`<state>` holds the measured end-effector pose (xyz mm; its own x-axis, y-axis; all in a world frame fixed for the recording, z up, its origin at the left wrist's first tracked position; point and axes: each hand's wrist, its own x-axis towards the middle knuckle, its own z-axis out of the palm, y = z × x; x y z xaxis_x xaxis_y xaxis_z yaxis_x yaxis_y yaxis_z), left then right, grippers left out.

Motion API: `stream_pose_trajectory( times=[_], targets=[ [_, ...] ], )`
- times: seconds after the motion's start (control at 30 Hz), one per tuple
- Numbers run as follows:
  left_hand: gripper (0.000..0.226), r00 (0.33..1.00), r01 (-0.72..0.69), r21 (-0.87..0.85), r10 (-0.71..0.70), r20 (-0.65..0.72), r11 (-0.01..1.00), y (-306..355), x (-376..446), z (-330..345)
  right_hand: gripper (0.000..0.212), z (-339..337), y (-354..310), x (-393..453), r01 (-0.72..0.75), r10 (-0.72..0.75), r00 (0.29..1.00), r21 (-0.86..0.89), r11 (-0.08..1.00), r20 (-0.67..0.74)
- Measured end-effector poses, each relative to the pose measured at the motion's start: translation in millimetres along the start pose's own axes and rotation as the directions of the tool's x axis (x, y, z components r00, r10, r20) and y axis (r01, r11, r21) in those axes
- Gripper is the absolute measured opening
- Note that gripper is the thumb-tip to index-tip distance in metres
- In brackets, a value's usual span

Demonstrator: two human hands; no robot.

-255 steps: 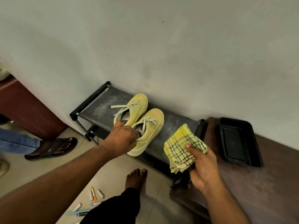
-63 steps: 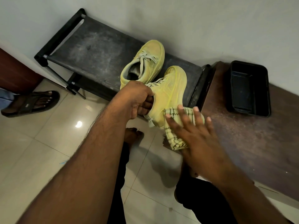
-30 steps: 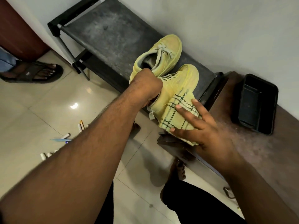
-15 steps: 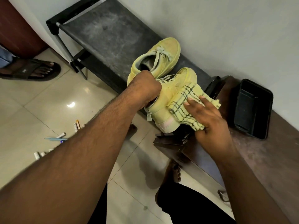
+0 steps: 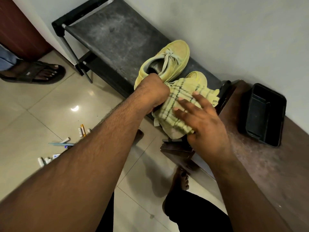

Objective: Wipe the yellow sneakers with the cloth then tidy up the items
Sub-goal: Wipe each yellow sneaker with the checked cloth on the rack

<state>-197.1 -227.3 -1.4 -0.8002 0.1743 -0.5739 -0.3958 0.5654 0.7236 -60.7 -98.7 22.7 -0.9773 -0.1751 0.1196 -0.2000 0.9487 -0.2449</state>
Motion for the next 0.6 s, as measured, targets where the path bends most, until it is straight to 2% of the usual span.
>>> stream_pose_trajectory(
  times=[0.07,0.1,0.2,0.23,0.33,0.37,0.43,0.47,0.5,0.6],
  targets=[
    [0.021,1.0,0.007,-0.011,-0.007,0.004,1.0,0,0,-1,0.053,-1,1,3,-0.119,0.118,0.992,-0.001,0.993,-0.044],
    [0.021,1.0,0.01,-0.018,-0.01,0.007,1.0,-1,0,0,0.055,0,-2,2,-0.094,0.093,0.994,-0.015,0.996,-0.053],
    [0.021,1.0,0.008,-0.031,-0.008,0.008,0.999,-1,1,-2,0.048,4,-11,-7,0.117,-0.118,0.993,-0.057,0.991,-0.01],
    [0.021,1.0,0.01,-0.038,-0.009,0.013,0.999,-1,1,-2,0.049,4,-8,-7,0.113,-0.113,0.994,-0.057,0.992,0.001],
    [0.02,0.999,0.032,-0.055,-0.03,0.035,0.998,0,1,-2,0.06,-3,5,-3,-0.07,0.067,0.997,-0.062,0.996,-0.049],
    [0.021,0.999,0.032,-0.06,-0.03,0.041,0.998,-1,0,-1,0.056,-4,5,-4,-0.063,0.059,0.996,-0.079,0.995,-0.061],
    [0.022,0.999,0.028,-0.075,-0.025,0.037,0.997,0,0,-1,0.043,-2,-5,-10,0.065,-0.069,0.997,-0.111,0.992,-0.039],
    [0.023,0.999,0.029,-0.084,-0.026,0.032,0.996,0,0,-1,0.043,0,-9,-12,0.106,-0.109,0.994,-0.117,0.987,-0.019],
    [0.023,0.999,0.033,-0.091,-0.03,0.029,0.995,0,0,-1,0.045,2,-11,-12,0.095,-0.096,0.995,-0.13,0.987,-0.004],
    [0.022,0.998,0.043,-0.103,-0.039,0.039,0.994,1,-1,-2,0.048,-4,-13,-10,-0.117,0.119,0.993,-0.221,0.968,-0.005]
  ],
)
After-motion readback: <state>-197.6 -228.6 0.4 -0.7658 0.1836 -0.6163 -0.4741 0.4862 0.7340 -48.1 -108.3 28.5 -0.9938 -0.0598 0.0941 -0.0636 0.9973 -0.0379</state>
